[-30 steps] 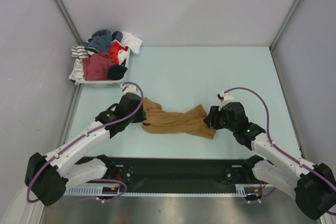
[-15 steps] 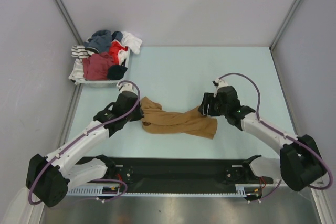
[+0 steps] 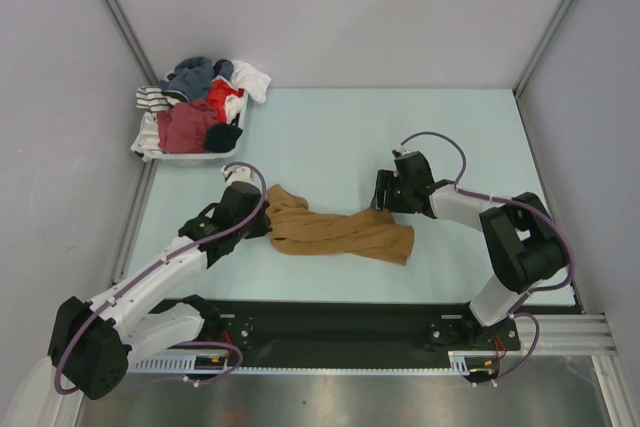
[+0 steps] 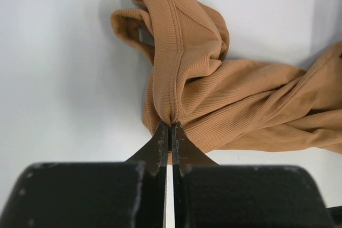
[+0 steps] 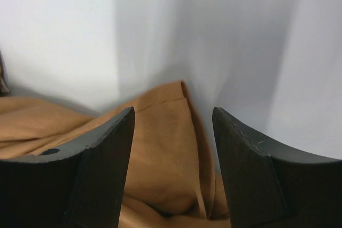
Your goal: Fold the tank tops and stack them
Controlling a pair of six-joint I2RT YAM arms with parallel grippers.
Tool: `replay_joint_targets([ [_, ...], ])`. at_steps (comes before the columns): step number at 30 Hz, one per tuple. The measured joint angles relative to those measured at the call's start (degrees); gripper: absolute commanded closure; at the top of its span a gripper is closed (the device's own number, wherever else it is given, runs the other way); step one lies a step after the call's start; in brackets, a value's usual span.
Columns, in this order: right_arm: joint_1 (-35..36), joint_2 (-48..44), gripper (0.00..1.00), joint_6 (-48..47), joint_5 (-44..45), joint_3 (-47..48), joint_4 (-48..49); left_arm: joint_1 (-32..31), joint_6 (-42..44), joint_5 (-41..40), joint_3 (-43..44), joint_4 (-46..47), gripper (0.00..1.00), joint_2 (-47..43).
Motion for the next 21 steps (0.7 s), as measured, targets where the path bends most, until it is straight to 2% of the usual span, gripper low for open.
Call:
replay_joint_targets([
  [4, -0.2, 2.4, 0.38, 0.1, 0.7, 1.7, 1.2, 0.1, 0.0, 0.2, -1.4, 0.5, 1.00, -0.5],
  [8, -0.2, 3.4, 0.54, -0.1, 1.2, 2.4, 1.1, 0.1, 0.0, 0.5, -1.9, 0.6, 1.00, -0.5],
  [10, -0.2, 3.7, 0.58, -0.2, 1.1, 2.6, 1.0, 0.1, 0.0, 0.6, -1.9, 0.7, 1.00, -0.5],
  [15, -0.1, 3.7, 0.62, -0.5, 1.2, 2.6, 0.5, 0.1, -0.1, 1.0, -1.9, 1.1, 1.00, -0.6],
  [16, 0.0, 3.8, 0.67, -0.8, 1.3, 2.6, 0.5, 0.1, -0.1, 1.0, -1.9, 1.2, 0.99, -0.7],
  [17, 0.0, 3.9, 0.83, -1.1, 1.5, 2.8, 0.4, 0.1, 0.0, 1.0, -1.9, 1.2, 0.99, -0.7],
  [19, 0.1, 4.8, 1.00, -1.8, 2.0, 3.7, -0.4, 0.1, 0.0, 1.0, -1.9, 1.3, 0.97, -0.8],
  [21, 0.3, 6.1, 1.00, -2.6, 2.4, 5.9, -2.1, 0.1, 0.0, 1.0, -1.9, 1.3, 0.96, -0.8],
])
